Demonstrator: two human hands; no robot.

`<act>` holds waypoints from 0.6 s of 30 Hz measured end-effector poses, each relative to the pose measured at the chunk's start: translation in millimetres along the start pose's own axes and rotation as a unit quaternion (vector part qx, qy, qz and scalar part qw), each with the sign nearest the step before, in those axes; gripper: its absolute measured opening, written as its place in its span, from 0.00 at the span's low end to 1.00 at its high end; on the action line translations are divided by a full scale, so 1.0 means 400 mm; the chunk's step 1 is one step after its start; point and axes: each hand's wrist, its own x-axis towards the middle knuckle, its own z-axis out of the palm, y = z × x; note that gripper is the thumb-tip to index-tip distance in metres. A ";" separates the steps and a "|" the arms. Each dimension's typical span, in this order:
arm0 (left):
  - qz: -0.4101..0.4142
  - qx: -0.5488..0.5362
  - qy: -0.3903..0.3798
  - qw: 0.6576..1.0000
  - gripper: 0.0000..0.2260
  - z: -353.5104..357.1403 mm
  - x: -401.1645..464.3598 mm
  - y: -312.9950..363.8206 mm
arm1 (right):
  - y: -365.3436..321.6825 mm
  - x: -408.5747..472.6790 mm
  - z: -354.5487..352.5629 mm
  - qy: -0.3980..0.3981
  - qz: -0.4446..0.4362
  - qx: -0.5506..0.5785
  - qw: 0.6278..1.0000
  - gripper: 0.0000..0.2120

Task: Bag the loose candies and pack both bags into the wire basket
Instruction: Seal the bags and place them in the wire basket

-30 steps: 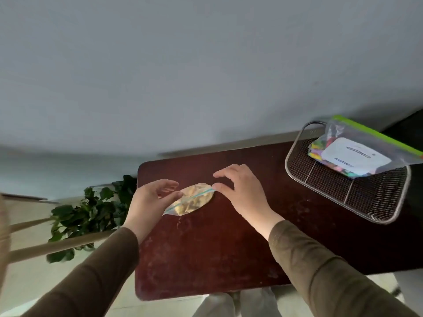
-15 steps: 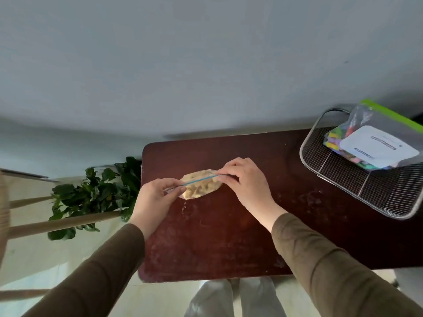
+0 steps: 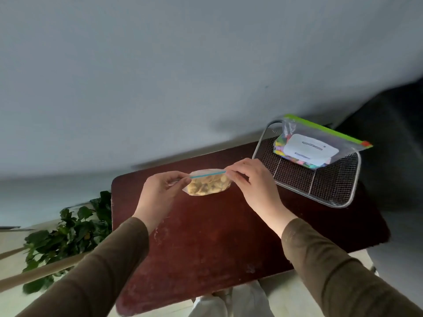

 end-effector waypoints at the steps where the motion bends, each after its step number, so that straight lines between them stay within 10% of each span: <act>1: 0.018 0.002 -0.014 1.000 0.06 0.022 0.013 0.030 | 0.015 -0.004 -0.035 0.016 0.006 -0.003 1.000 0.15; 18: 0.155 0.042 -0.170 0.972 0.06 0.450 0.176 0.357 | 0.327 -0.117 -0.392 0.155 0.145 -0.059 0.975 0.12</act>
